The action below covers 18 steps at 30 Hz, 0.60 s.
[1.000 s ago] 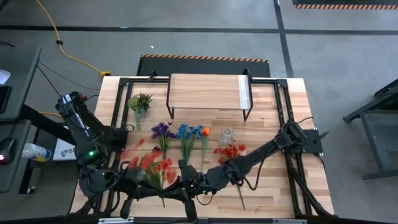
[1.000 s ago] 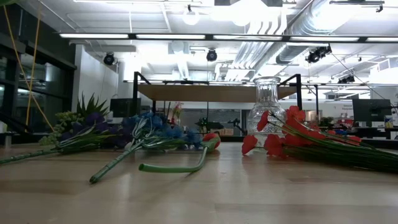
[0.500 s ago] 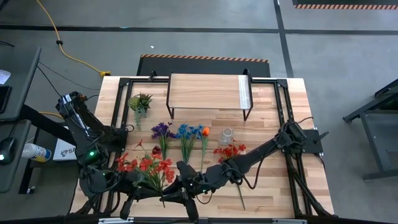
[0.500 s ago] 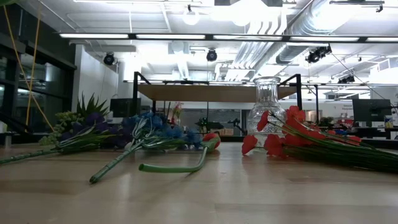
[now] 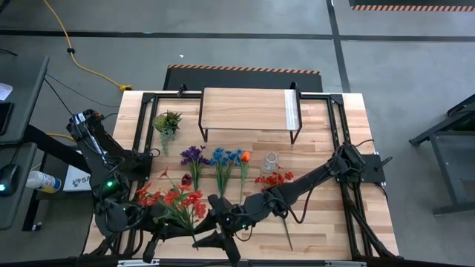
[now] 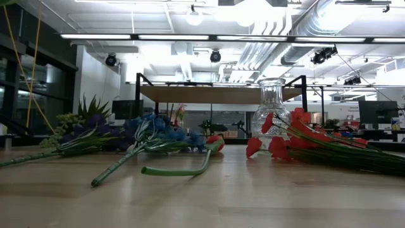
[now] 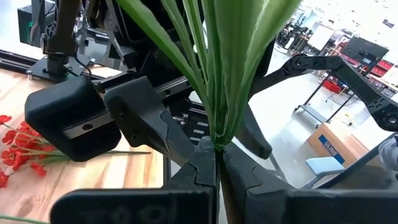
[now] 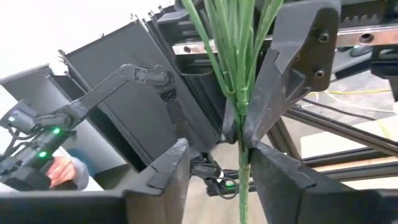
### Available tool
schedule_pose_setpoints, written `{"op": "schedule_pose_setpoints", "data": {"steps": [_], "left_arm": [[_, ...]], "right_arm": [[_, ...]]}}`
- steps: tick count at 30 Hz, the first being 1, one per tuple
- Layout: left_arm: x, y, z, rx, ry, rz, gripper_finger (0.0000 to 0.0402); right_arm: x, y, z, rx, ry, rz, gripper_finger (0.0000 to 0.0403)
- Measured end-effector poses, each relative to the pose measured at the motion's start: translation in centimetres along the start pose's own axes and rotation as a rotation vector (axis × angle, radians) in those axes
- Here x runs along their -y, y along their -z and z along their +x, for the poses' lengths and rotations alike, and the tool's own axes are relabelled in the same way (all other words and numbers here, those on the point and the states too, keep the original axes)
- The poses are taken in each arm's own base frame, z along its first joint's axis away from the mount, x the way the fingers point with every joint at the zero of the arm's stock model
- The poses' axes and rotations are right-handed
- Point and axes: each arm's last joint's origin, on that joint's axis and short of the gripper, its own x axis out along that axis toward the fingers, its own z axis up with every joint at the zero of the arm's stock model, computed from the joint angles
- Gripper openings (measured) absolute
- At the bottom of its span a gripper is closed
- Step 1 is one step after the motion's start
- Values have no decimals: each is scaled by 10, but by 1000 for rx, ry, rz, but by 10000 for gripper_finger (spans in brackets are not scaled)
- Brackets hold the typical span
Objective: Pick and place flowers into a vace then onto a shelf
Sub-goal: Put the right orange flowers into the bottom transparent vase
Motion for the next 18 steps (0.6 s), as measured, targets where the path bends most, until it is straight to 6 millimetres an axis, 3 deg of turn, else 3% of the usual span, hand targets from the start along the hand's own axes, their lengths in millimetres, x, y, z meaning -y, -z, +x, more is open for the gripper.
{"op": "schedule_pose_setpoints", "data": {"steps": [18], "left_arm": [[-3,-2,-3,10,-27,6,36]], "right_arm": [[4,16,-1,-170,49,131,182]]}}
